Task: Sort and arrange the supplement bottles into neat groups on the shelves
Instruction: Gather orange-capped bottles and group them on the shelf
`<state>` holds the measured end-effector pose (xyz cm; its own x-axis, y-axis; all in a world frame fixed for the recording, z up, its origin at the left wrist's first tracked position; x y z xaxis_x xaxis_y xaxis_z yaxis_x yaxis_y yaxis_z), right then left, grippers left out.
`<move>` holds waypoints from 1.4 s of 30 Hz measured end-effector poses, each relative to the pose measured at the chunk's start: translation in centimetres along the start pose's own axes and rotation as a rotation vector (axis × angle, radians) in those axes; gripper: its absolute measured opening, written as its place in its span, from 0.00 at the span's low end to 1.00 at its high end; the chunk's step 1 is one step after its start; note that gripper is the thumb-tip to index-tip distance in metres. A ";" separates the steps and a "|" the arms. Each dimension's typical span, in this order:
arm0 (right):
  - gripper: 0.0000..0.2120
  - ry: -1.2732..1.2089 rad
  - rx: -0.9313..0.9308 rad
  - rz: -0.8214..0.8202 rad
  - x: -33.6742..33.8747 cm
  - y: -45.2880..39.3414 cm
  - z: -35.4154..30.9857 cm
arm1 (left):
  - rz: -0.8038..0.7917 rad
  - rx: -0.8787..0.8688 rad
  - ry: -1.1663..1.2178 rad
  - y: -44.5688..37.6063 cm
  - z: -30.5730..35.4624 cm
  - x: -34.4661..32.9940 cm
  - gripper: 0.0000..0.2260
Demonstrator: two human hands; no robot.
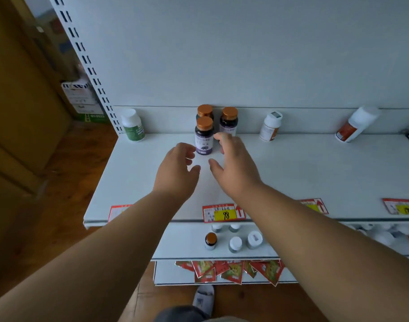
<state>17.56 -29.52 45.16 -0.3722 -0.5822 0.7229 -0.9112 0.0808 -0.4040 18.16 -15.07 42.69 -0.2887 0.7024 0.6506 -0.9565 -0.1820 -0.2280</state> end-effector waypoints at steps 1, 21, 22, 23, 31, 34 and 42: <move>0.25 -0.005 0.008 0.002 0.7 1.2 -0.3 | 0.008 -0.024 0.003 1.5 0.6 0.6 0.15; 0.20 -0.056 -0.284 0.018 -5.0 24.3 3.9 | -0.364 -0.179 -0.073 18.6 -10.2 -3.9 0.16; 0.20 -0.041 -0.321 0.005 -7.0 25.3 5.4 | -0.394 -0.175 -0.078 18.5 -12.1 -5.5 0.16; 0.19 -0.026 -0.357 -0.006 -8.9 26.2 7.0 | -0.423 -0.162 -0.086 18.5 -13.9 -7.3 0.16; 0.16 0.004 -0.562 -0.059 -21.9 29.8 20.1 | -0.457 -0.006 -0.085 18.3 -26.1 -21.2 0.15; 0.18 -0.014 -0.592 -0.076 -25.9 29.0 23.9 | -0.386 0.106 -0.032 17.3 -28.8 -25.3 0.15; 0.15 -0.242 -0.737 -0.064 -29.2 28.8 25.3 | -0.352 0.310 0.185 17.4 -30.0 -28.8 0.15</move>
<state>6.67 -30.63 -1.78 -0.3429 -0.7572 0.5559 -0.8437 0.5085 0.1723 11.08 -17.83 -1.78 0.0392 0.8630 0.5036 -0.9701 -0.0881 0.2264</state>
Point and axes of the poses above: each hand's wrist, its own y-axis away from the middle knuckle, its own x-axis out of the back of the hand, z = x × y, the point moved 8 cm from there along -y, towards the middle knuckle, and after that the axes turned 12 degrees about z, right-handed, at the moved point
